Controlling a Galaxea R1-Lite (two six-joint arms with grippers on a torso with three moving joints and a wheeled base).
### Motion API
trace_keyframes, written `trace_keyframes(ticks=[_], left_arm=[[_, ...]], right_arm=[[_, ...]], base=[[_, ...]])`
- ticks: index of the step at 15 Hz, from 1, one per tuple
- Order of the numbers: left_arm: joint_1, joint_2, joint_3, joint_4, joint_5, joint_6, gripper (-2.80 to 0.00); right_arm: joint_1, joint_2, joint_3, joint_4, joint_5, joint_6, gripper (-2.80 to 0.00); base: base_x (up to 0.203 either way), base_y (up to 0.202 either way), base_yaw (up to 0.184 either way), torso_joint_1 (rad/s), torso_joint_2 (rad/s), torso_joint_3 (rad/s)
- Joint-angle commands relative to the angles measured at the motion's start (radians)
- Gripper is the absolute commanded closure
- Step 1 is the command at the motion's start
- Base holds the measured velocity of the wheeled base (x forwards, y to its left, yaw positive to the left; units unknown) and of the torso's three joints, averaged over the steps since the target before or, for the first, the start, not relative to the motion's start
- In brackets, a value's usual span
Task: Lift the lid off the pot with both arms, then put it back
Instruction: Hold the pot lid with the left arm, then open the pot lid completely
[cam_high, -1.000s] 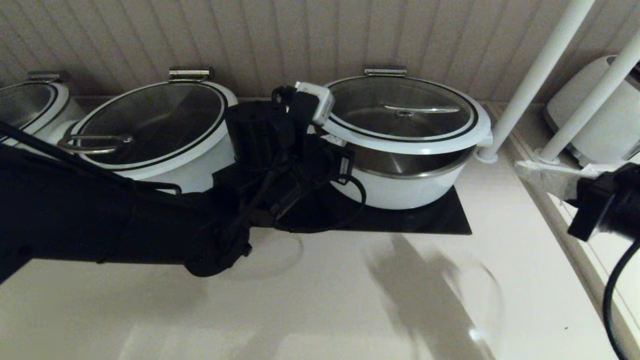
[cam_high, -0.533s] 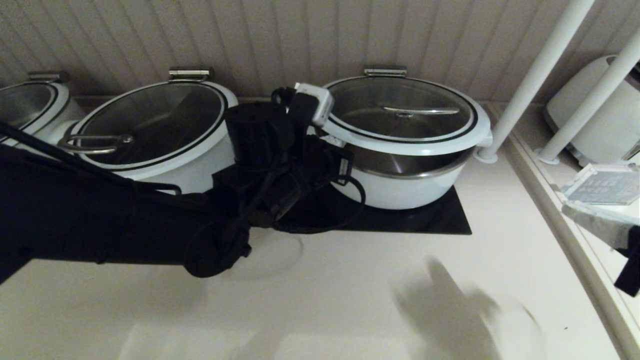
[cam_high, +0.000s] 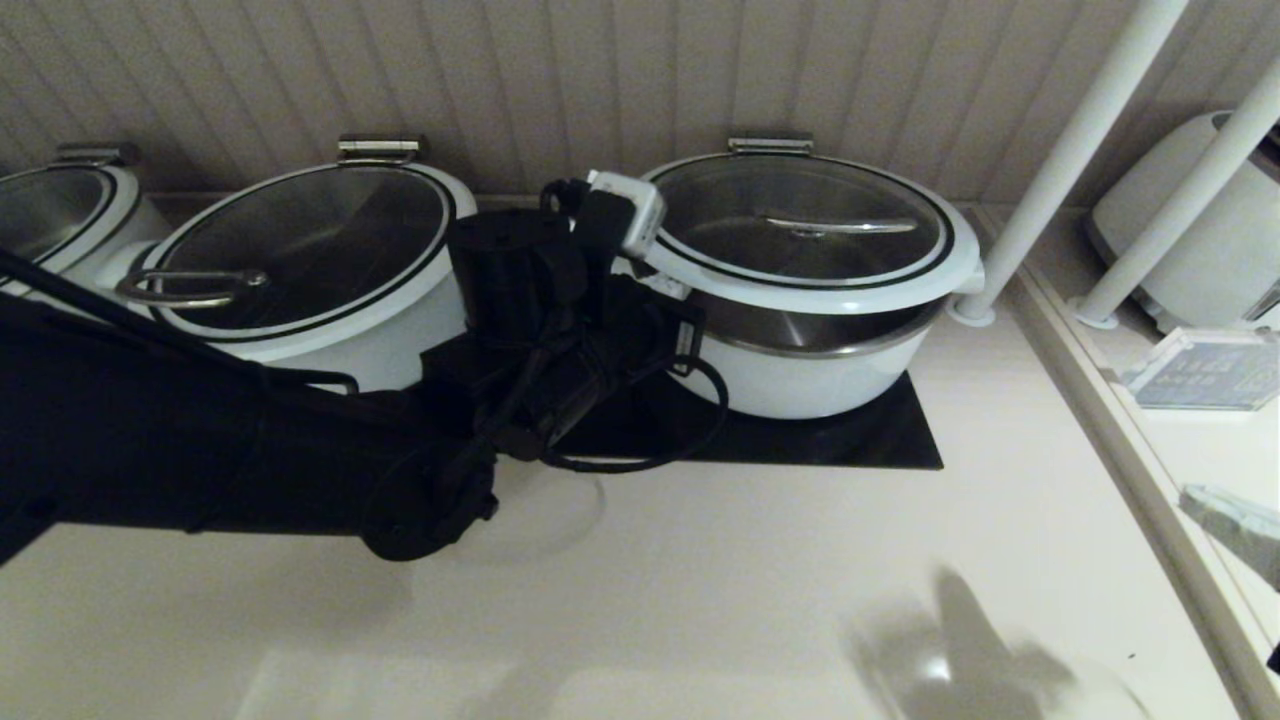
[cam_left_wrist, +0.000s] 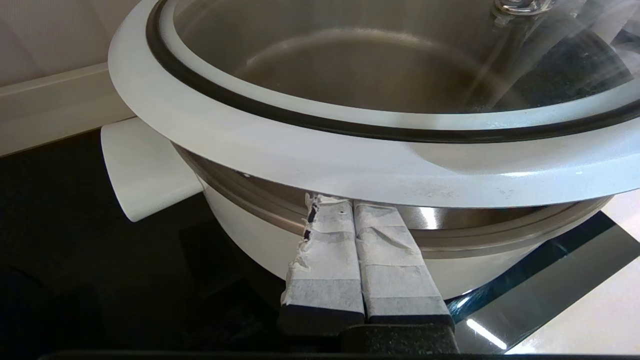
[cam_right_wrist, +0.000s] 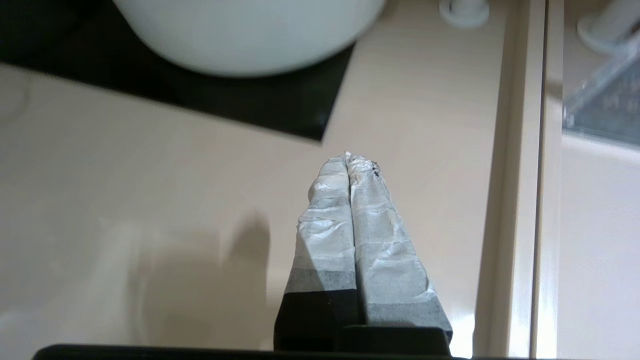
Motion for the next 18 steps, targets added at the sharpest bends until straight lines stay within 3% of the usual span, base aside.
trace_keyframes(ticks=[1, 8, 15, 18], left_arm=[[0.000, 0.000, 0.000, -0.005, 0.001, 0.001, 0.00], [0.000, 0.003, -0.002, -0.005, 0.001, 0.004, 0.00], [0.000, 0.004, -0.005, -0.005, 0.001, 0.004, 0.00], [-0.002, 0.009, -0.003, -0.005, -0.001, 0.004, 0.00]], right_arm=[[-0.006, -0.035, 0.044, -0.002, -0.001, 0.000, 0.00], [-0.006, -0.210, 0.172, 0.066, -0.018, -0.022, 0.00], [-0.003, -0.575, 0.209, 0.395, -0.012, -0.021, 0.00], [-0.002, -0.570, 0.263, 0.418, 0.065, -0.019, 0.00]], base=[[0.000, 0.000, 0.000, 0.000, 0.00, 0.000], [0.000, 0.000, 0.000, 0.000, 0.00, 0.000], [0.000, 0.000, 0.000, 0.000, 0.00, 0.000], [0.000, 0.000, 0.000, 0.000, 0.00, 0.000]])
